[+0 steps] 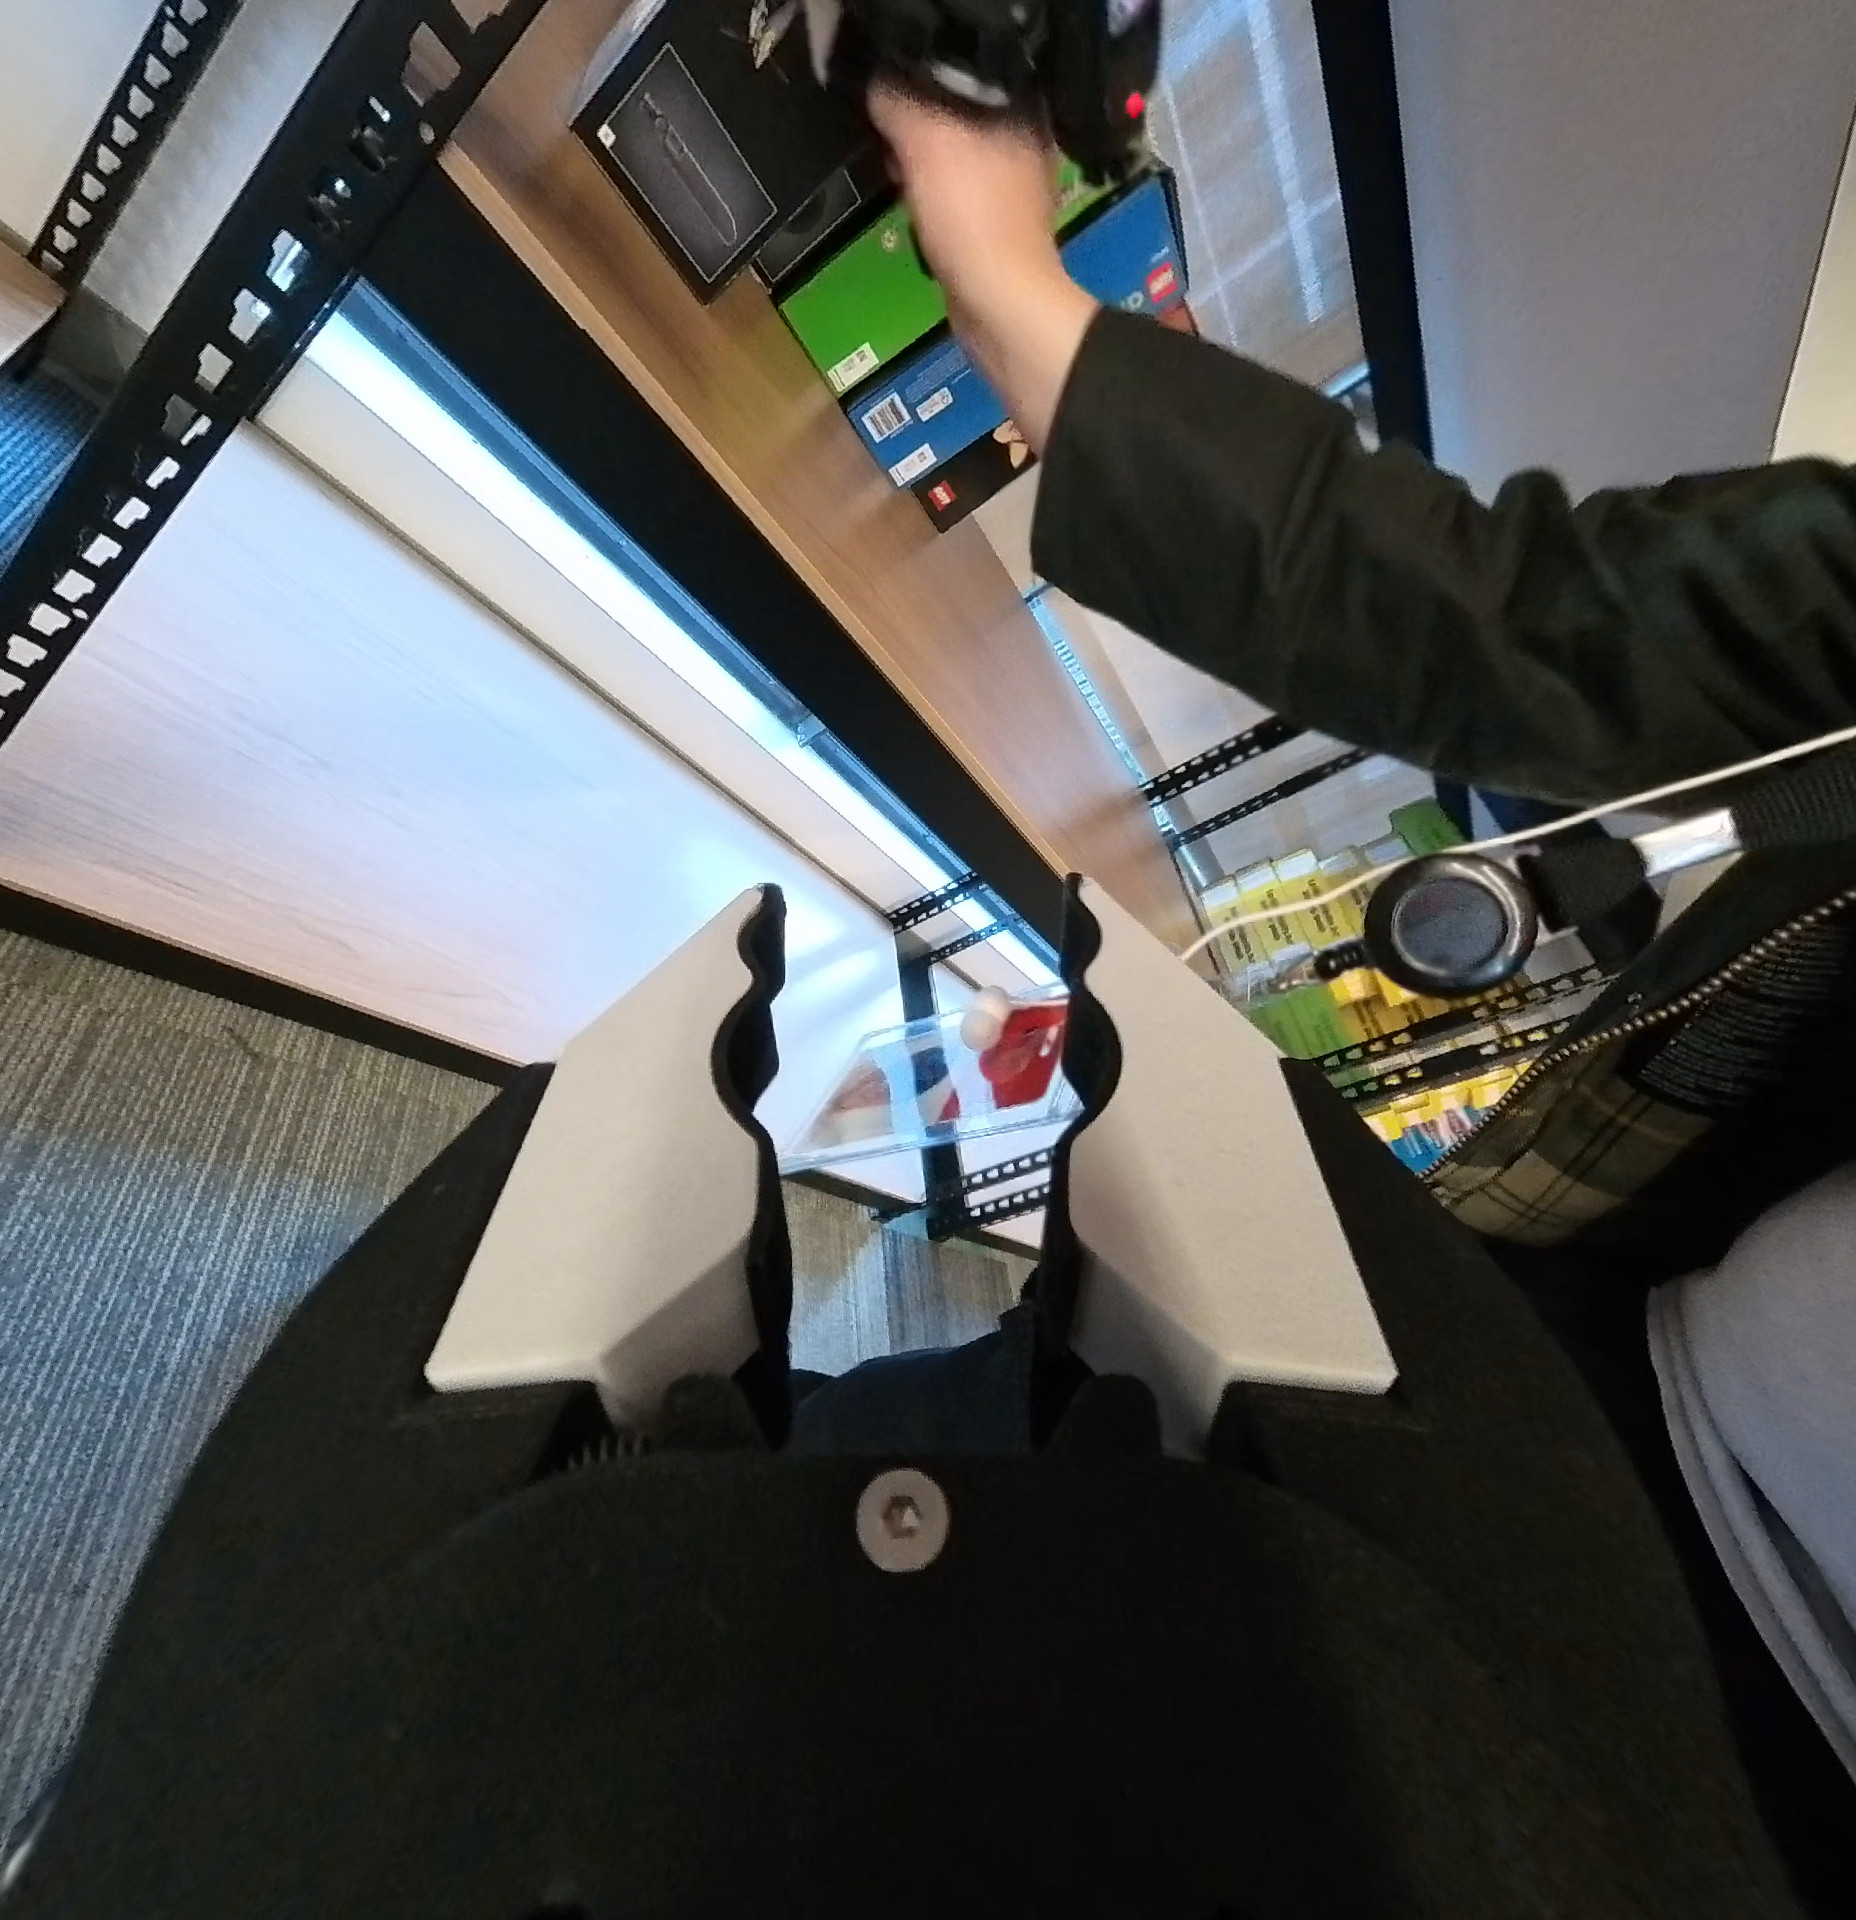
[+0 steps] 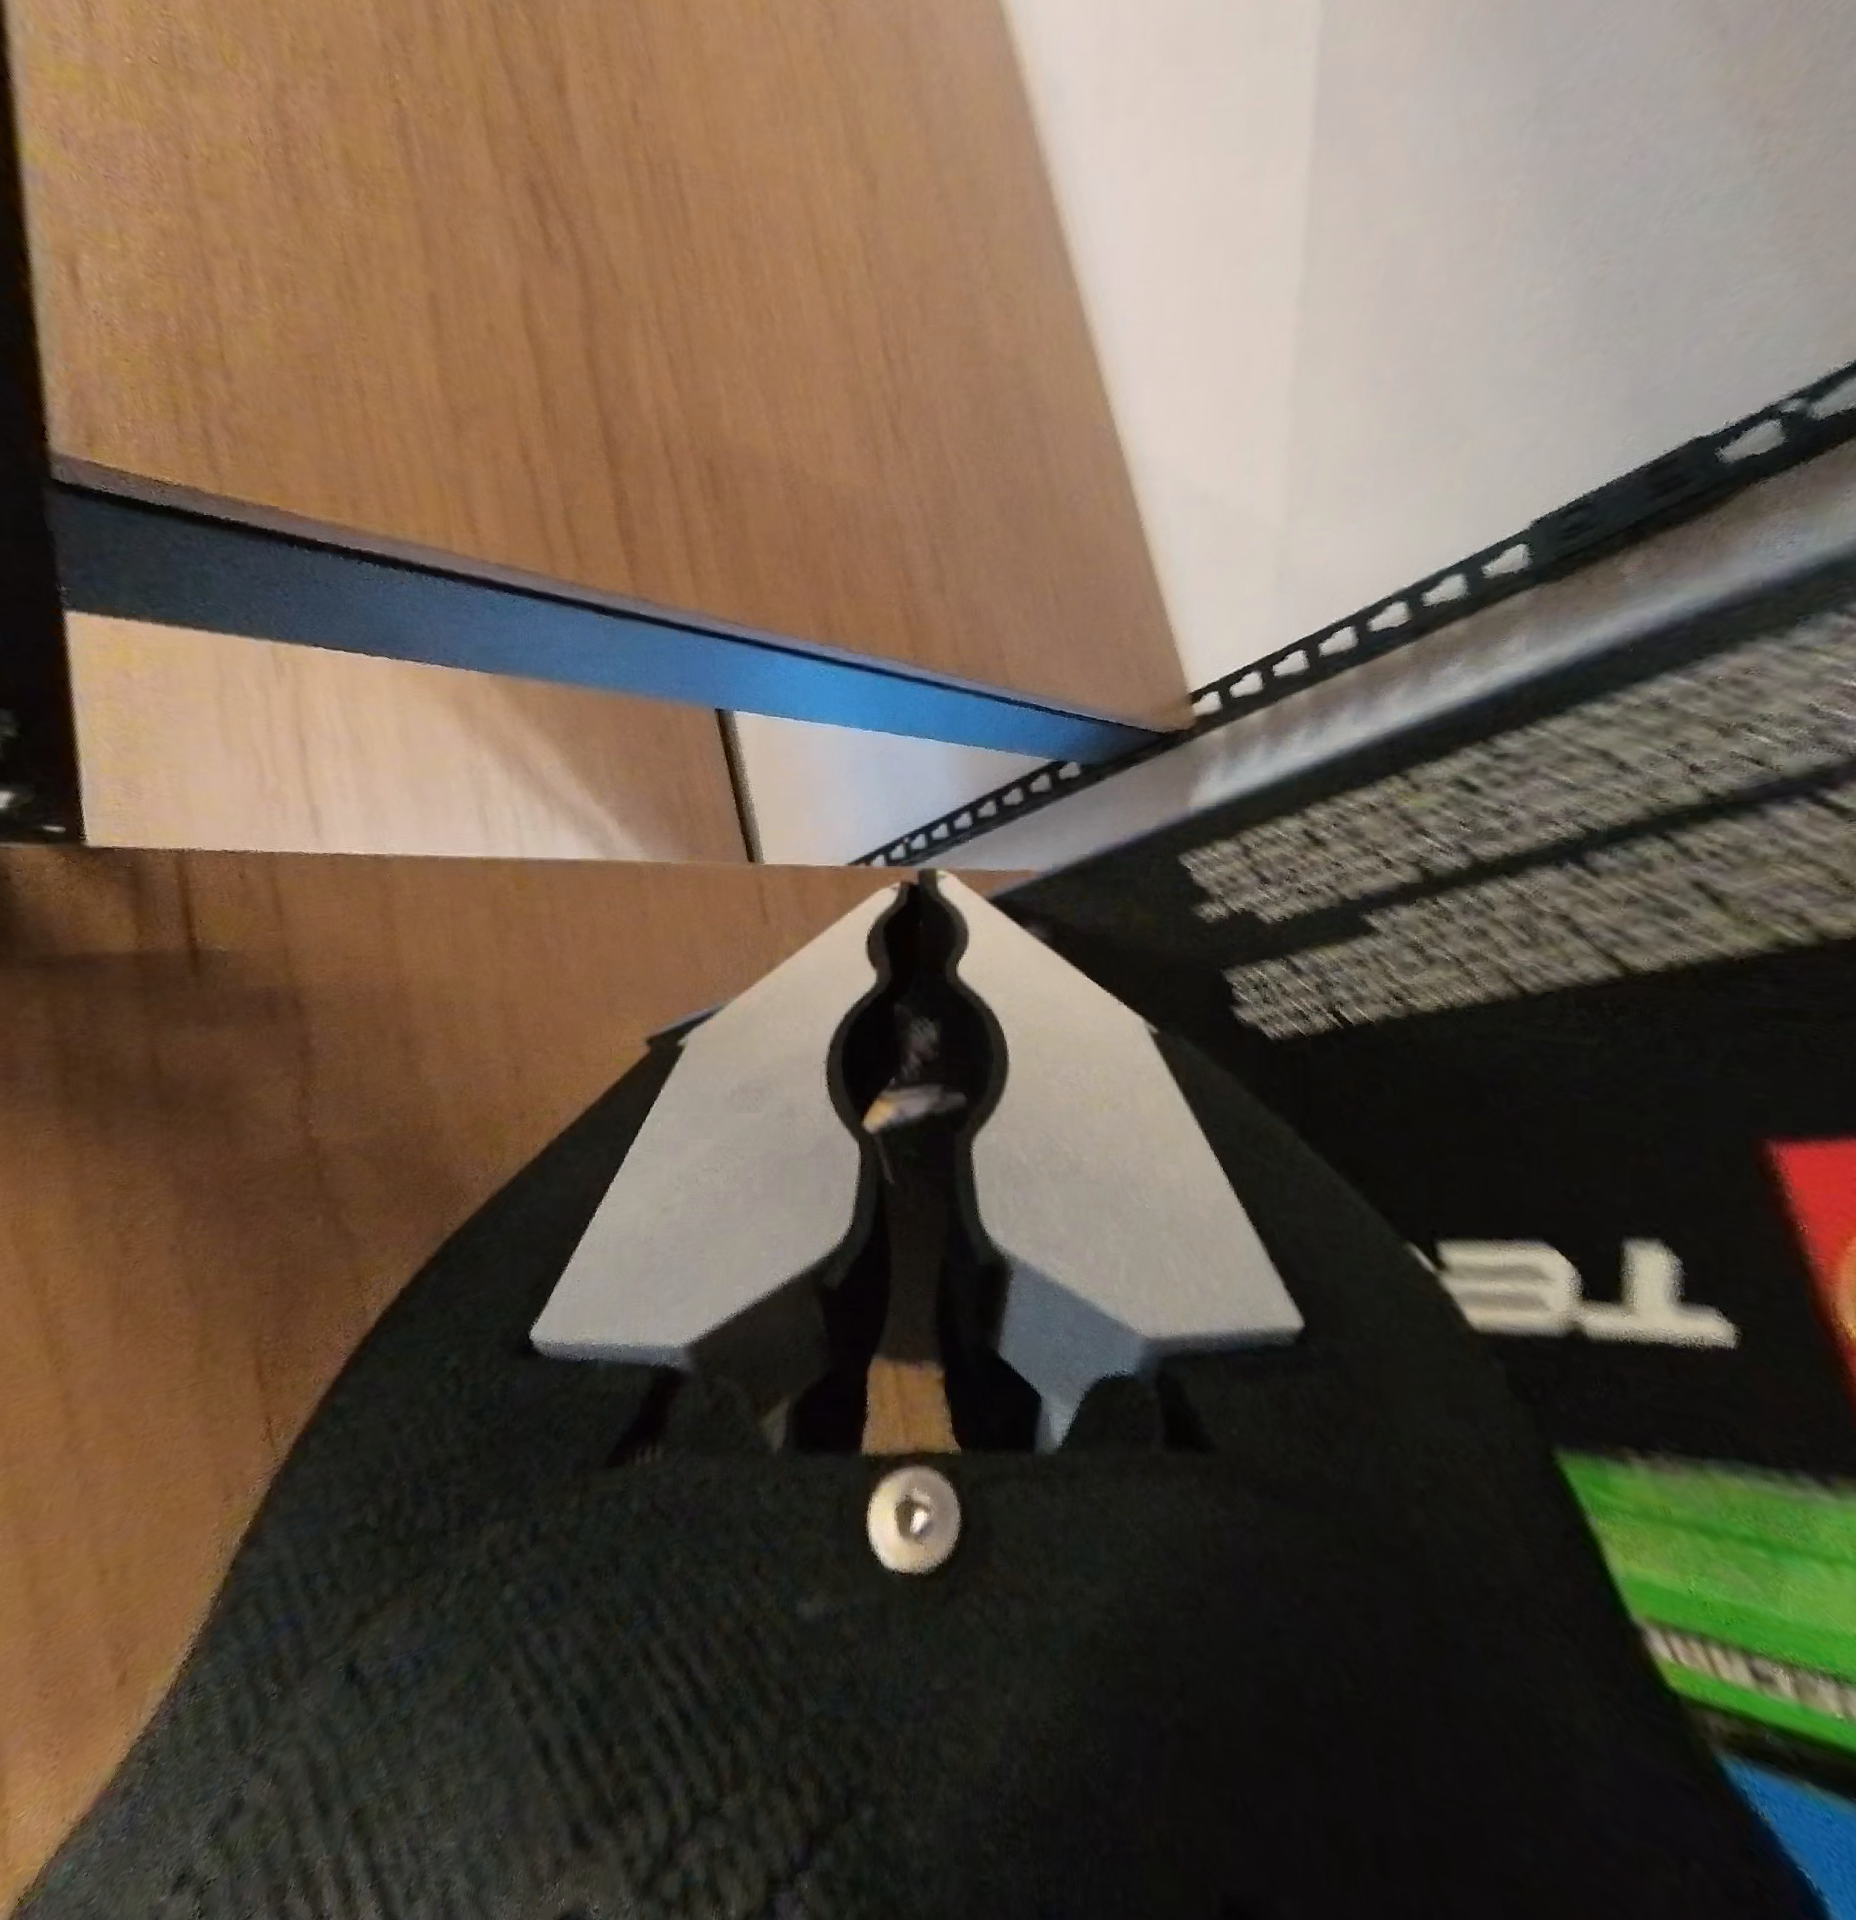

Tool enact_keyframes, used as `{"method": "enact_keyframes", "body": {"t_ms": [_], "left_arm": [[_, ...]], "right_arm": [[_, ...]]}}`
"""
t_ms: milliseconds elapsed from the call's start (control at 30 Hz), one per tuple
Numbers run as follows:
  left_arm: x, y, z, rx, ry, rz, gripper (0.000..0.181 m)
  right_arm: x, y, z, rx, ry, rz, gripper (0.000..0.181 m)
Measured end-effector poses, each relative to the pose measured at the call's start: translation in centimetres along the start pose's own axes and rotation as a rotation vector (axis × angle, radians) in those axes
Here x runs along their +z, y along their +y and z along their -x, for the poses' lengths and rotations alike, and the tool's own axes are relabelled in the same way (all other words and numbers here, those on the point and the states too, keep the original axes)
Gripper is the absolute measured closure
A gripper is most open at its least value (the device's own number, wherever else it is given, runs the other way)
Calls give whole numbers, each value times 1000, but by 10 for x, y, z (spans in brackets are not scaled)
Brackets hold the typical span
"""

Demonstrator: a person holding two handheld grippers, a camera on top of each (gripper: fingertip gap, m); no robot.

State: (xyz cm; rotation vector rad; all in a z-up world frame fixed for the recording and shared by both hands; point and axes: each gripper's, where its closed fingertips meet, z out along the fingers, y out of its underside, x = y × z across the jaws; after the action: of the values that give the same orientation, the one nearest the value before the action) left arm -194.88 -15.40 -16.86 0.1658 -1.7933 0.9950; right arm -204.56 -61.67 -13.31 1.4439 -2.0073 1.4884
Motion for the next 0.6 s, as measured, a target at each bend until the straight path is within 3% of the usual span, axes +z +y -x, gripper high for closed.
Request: {"method": "enact_keyframes", "body": {"t_ms": [133,233,600], "left_arm": [[3,-1,1,-12,8,-14,130],[6,3,0,-7,15,1,130],[6,6,-2,-10,9,6,130]], "right_arm": [[-22,2,-4,-97,51,-42,181],[-13,22,-3,-119,28,25,180],[-1,51,-26,-29,20,84,181]]}}
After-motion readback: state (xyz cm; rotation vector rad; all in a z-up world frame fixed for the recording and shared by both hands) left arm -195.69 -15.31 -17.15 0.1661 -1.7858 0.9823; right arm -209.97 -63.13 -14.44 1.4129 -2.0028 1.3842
